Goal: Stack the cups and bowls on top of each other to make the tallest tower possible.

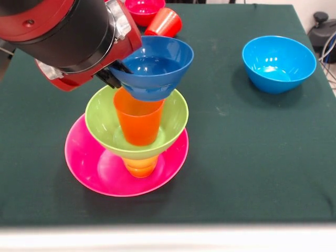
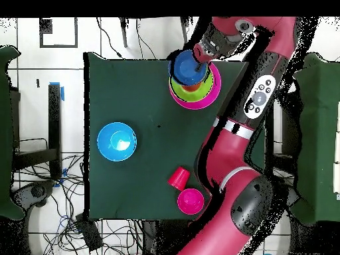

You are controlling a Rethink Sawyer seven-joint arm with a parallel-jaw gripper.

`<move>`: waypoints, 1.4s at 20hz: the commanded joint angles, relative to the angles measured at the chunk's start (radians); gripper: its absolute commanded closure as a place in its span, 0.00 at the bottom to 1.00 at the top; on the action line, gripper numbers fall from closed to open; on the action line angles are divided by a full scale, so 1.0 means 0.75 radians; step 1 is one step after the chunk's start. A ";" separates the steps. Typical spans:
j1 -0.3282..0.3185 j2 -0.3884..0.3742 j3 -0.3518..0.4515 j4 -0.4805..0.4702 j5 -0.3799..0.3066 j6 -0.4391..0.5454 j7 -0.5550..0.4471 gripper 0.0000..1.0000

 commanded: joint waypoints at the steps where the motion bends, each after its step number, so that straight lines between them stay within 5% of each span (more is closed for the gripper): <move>1: -0.009 0.007 -0.255 0.002 0.001 -0.011 -0.459 1.00; 28: -0.018 0.032 -0.486 0.092 0.318 -0.130 -0.350 1.00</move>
